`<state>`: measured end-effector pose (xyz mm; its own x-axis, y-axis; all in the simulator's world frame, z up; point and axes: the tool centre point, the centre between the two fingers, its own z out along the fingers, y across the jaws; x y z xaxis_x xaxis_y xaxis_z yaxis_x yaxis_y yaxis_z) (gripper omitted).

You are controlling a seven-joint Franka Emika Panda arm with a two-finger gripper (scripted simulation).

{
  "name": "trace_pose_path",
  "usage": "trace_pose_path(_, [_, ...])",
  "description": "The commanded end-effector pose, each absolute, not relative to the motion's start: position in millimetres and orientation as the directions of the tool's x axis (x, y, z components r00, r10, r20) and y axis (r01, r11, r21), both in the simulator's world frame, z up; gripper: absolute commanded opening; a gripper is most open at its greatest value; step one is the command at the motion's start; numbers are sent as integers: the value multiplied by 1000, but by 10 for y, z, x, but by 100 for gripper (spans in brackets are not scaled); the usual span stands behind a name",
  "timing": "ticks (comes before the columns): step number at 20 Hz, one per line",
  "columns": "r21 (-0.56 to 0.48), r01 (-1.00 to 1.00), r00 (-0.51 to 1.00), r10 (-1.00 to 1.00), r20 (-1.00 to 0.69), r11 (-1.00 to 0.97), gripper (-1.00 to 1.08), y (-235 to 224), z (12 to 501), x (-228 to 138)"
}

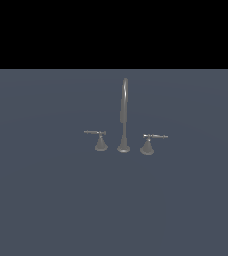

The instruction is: Turn on the faucet by rotating a designated handle.

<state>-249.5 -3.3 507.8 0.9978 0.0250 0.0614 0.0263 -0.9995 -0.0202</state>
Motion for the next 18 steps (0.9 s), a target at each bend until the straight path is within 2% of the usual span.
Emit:
trace_pose_path(1, [-20, 26, 998, 25, 61, -999, -100, -33, 5078, -2495])
trace_pose_path(10, [-21, -18, 998, -19, 60, -1000, -100, 46, 4966, -2456])
trace_pose_path(18, [-23, -132, 990, -133, 55, -991, -100, 245, 4675, -2340])
